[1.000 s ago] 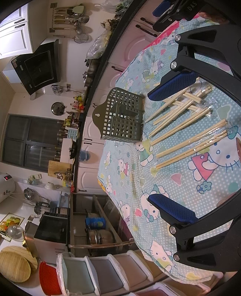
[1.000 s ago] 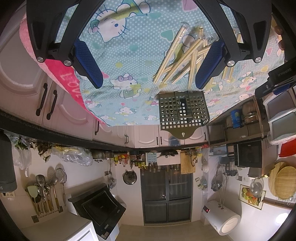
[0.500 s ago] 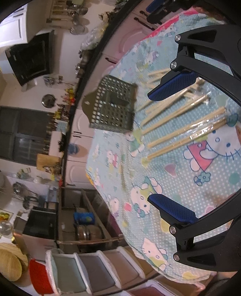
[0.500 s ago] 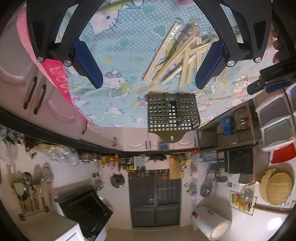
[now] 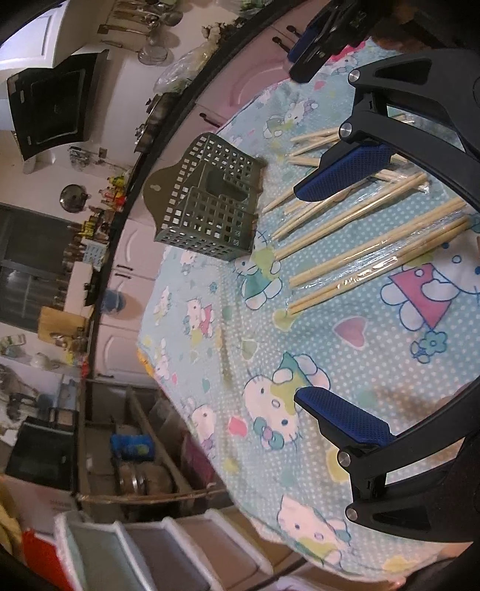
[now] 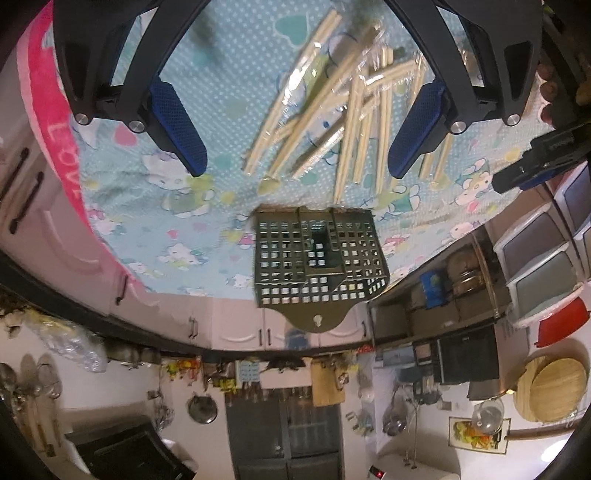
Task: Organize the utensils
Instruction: 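Lower both grippers toward the plastic-wrapped wooden chopsticks on the tablecloth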
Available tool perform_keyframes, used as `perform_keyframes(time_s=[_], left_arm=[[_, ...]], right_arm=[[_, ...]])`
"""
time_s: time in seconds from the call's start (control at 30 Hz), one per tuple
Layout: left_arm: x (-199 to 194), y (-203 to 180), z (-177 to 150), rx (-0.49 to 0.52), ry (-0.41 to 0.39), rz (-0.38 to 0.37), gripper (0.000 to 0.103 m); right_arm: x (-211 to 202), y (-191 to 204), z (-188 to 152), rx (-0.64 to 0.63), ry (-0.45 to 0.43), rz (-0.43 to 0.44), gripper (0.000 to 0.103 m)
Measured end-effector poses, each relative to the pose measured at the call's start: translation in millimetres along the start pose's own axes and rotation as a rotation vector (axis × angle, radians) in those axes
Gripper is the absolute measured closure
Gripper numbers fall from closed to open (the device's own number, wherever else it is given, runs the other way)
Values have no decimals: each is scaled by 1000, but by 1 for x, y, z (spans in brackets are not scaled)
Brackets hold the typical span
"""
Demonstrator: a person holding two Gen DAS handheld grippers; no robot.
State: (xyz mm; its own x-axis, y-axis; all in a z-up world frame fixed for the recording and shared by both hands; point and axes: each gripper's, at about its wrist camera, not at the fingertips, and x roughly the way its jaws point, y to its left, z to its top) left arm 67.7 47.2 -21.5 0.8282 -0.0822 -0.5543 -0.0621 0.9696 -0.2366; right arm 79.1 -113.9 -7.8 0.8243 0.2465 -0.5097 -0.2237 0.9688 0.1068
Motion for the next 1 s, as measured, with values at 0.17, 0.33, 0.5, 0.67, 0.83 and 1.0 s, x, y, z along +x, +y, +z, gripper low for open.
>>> perform_keyframes(time_s=[0.17, 0.33, 0.5, 0.67, 0.83, 1.0], left_arm=[[21, 7, 5, -11, 78, -20, 19], [42, 12, 9, -15, 158, -35, 38], [61, 17, 13, -37, 227, -62, 51], [76, 20, 15, -66, 271, -96, 64], [91, 20, 15, -103, 320, -128, 76], [105, 27, 11, -133, 371, -104, 83]], right_arm=[[30, 3, 8, -17, 78, 32, 31], [58, 9, 16, -29, 152, 76, 45], [82, 17, 24, -55, 203, 106, 55], [105, 23, 31, -68, 256, 140, 64], [130, 25, 31, -66, 319, 150, 74], [148, 32, 32, -86, 349, 145, 75]])
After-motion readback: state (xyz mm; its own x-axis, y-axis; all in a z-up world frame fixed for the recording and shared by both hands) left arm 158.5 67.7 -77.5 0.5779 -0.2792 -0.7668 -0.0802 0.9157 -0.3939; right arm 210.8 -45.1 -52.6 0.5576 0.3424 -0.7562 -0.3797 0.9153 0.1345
